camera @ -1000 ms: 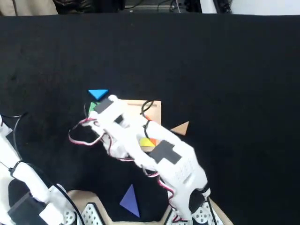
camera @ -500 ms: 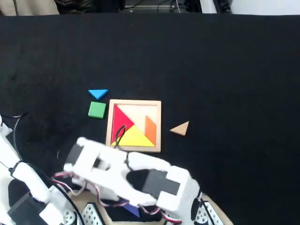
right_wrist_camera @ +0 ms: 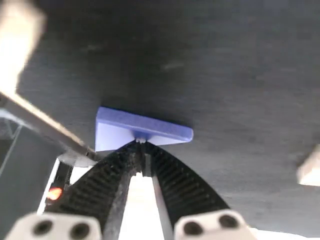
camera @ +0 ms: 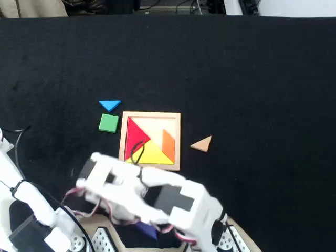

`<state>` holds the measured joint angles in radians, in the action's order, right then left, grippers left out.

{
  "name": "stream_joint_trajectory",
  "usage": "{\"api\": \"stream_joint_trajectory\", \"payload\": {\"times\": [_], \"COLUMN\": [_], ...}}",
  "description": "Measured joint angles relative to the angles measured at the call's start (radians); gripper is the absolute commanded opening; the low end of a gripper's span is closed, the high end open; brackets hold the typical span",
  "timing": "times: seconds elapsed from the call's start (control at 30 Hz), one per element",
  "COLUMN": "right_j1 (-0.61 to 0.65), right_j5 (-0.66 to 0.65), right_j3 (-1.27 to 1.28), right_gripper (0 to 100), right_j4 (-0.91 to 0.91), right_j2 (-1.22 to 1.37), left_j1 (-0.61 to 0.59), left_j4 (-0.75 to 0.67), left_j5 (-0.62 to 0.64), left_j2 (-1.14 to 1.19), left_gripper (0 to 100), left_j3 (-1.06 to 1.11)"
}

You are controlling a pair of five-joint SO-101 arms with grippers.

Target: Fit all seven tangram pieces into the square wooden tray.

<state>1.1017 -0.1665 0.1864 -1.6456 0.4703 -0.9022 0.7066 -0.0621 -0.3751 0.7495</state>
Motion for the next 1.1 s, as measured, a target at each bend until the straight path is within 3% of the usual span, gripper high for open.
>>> {"api": "stream_joint_trajectory", "payload": {"times": [0.17, 0.43, 0.6, 0.83, 1.1], "right_j1": [-0.186, -0.296, -0.262, -0.075, -0.109], "right_j5": [-0.054, -0.089, -0.080, -0.052, -0.052], "right_j3": [-0.092, -0.187, -0.198, -0.038, -0.018], "right_gripper": [1.1, 1.1, 1.1, 1.1, 1.1], "right_j4": [0.009, 0.002, -0.063, -0.021, 0.035], "right_j2": [0.005, 0.006, 0.003, -0.094, -0.012], "left_j1": [0.000, 0.000, 0.000, 0.000, 0.002], "left_j4": [0.000, 0.000, 0.000, 0.000, 0.000], "left_j5": [0.000, 0.000, 0.000, 0.000, 0.000], "left_j2": [0.000, 0.000, 0.000, 0.000, 0.000], "left_gripper": [4, 4, 4, 4, 4], "left_j3": [0.000, 0.000, 0.000, 0.000, 0.000]}}
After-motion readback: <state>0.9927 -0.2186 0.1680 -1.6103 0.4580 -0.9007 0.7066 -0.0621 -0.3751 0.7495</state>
